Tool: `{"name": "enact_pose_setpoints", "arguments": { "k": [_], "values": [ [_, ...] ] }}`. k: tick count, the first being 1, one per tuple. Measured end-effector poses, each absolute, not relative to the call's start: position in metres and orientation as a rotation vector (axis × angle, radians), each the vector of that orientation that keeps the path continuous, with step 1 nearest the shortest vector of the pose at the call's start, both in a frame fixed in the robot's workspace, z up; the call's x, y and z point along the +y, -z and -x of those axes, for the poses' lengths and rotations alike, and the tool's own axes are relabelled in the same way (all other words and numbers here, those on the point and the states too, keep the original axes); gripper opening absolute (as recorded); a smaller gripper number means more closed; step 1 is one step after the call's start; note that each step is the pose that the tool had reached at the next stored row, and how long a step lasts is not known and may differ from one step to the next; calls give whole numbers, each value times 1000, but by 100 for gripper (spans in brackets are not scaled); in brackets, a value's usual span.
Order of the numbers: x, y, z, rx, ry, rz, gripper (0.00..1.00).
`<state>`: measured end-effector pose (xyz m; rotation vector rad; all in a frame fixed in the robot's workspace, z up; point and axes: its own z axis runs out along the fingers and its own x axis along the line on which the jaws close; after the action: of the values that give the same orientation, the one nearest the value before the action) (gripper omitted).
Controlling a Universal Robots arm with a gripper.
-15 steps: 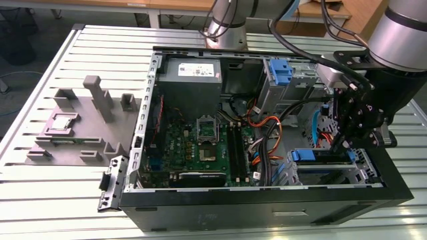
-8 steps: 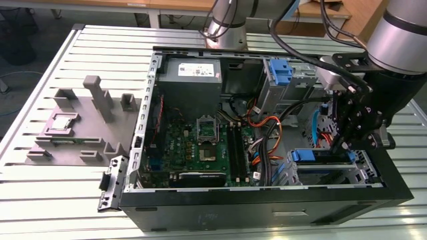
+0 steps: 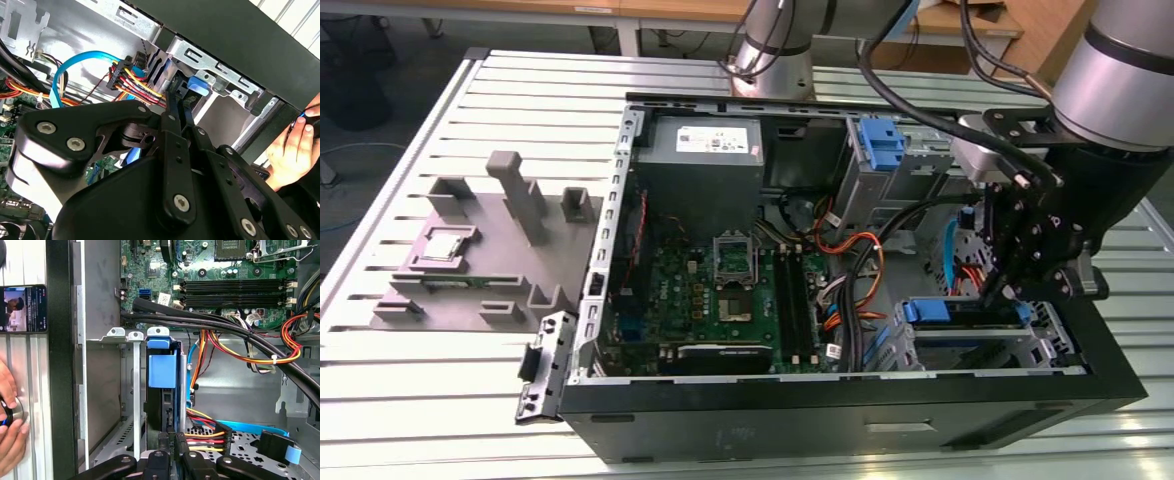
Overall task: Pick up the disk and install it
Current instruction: 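Insert the first disk wire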
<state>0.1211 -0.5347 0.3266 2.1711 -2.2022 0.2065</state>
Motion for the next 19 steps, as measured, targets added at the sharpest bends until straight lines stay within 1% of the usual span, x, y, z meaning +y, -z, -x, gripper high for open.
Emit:
{"name": "enact_pose_setpoints", "arguments": {
  "k": [6,7,16,18,19],
  "values": [
    [-535,-327,-121,-2202,-206,-2171,18],
    [-535,-328,-121,-2202,-206,-2171,24],
    [-535,-338,-121,-2203,-205,-2172,24],
    [-535,-338,-121,-2203,-206,-2171,23],
    [-535,-338,-121,-2202,-206,-2171,16]
  ]
}}
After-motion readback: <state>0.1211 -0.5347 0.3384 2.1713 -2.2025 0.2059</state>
